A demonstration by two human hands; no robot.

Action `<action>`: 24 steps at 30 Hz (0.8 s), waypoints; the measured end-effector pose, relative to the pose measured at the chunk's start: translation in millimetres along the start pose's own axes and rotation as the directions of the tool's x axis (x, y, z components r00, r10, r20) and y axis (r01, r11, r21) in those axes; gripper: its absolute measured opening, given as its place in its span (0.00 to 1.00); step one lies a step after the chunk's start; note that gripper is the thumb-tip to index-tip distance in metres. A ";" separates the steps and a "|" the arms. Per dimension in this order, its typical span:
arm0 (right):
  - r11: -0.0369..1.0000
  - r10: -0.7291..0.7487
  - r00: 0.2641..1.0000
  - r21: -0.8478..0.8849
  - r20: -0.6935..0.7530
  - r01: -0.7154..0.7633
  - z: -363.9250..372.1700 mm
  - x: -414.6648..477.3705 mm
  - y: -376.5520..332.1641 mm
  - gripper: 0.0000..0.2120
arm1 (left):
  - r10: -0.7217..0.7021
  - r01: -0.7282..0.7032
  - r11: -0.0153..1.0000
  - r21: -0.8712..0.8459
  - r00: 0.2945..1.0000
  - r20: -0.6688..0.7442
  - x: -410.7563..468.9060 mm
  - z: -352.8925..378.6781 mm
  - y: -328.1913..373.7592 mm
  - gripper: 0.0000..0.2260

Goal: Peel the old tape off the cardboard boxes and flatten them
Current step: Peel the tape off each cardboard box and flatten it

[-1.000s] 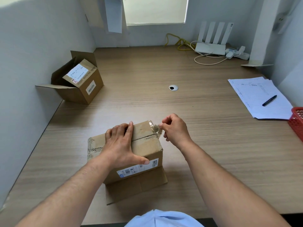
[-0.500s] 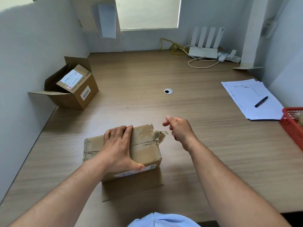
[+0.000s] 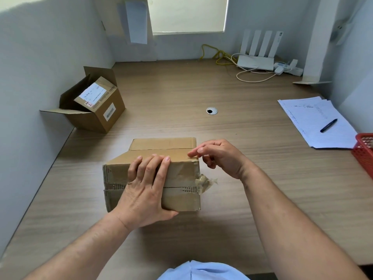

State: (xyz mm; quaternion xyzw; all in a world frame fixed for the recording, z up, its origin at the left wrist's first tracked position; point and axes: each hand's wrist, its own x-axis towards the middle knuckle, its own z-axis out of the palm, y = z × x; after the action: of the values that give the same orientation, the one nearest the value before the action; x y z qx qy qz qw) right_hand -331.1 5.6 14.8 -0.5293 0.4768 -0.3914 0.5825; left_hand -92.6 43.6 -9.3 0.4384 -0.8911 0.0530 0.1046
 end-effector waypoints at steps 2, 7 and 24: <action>1.000 0.008 0.999 -0.016 0.033 -0.007 -1.9 -0.1 -0.8 0.10 | 0.001 -0.001 1.000 0.000 1.000 -0.015 -1.4 1.6 0.3 0.57; 1.000 0.003 0.999 0.012 0.048 -0.004 -7.4 -1.9 -1.6 0.07 | 0.002 -0.002 1.000 0.001 1.000 -0.022 -1.7 3.1 0.7 0.57; 0.845 0.262 0.965 -0.488 0.018 -0.220 7.4 8.7 -33.2 0.06 | 0.046 -0.046 0.998 0.040 0.999 0.009 0.5 4.6 5.2 0.58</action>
State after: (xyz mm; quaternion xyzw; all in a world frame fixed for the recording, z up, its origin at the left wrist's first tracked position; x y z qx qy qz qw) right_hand -320.2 -5.4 46.4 -0.6093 0.5968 -0.1617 0.4964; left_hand -97.7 45.5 -13.7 0.4199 -0.9001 0.0717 0.0910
